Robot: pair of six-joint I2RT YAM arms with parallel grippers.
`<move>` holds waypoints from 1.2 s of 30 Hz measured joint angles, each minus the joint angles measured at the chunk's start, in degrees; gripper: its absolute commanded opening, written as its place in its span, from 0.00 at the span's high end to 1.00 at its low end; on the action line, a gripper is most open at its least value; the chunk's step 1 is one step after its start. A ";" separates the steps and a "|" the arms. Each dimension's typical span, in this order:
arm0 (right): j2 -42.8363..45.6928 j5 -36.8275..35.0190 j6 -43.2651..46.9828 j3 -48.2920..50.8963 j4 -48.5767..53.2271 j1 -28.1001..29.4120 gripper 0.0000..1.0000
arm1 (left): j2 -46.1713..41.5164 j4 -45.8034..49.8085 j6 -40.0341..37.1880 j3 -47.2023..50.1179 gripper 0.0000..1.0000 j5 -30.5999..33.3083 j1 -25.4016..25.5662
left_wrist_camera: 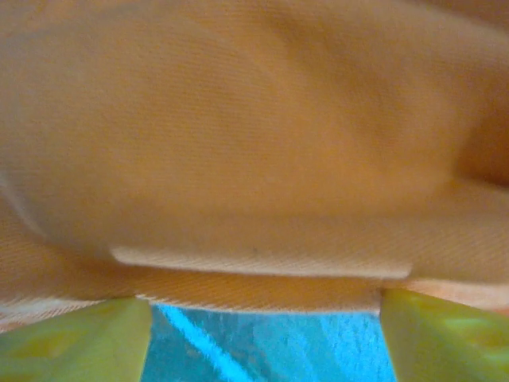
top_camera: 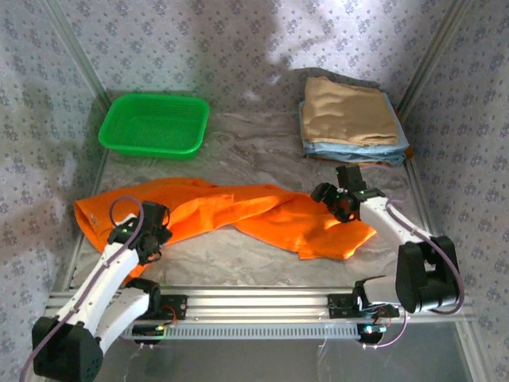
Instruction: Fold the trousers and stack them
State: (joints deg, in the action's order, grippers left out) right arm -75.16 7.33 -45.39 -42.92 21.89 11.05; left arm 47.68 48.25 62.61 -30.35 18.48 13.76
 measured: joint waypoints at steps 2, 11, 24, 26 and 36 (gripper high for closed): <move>0.26 0.94 0.76 0.11 0.04 -1.11 0.16 | -0.28 -2.34 -1.49 1.03 0.59 0.37 -1.99; -7.82 7.56 0.55 -4.48 -2.89 -0.04 0.27 | -3.02 -7.82 -8.63 3.17 1.00 -1.70 -8.09; -7.67 12.44 0.70 -5.07 -3.67 -1.53 1.00 | -6.78 -9.42 -14.51 1.20 1.00 -5.97 -9.64; -5.29 12.33 1.11 -5.07 -3.23 -1.53 1.00 | -6.75 -9.38 -15.30 -0.76 1.00 -6.75 -9.66; -0.09 10.45 1.97 -4.90 -2.58 -0.28 1.00 | -2.64 -5.81 -16.59 -3.89 0.25 -8.72 -7.78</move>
State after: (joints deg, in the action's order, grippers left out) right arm -75.24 17.78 -43.42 -47.81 19.31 10.76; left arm 45.04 42.44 46.02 -34.24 9.76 5.98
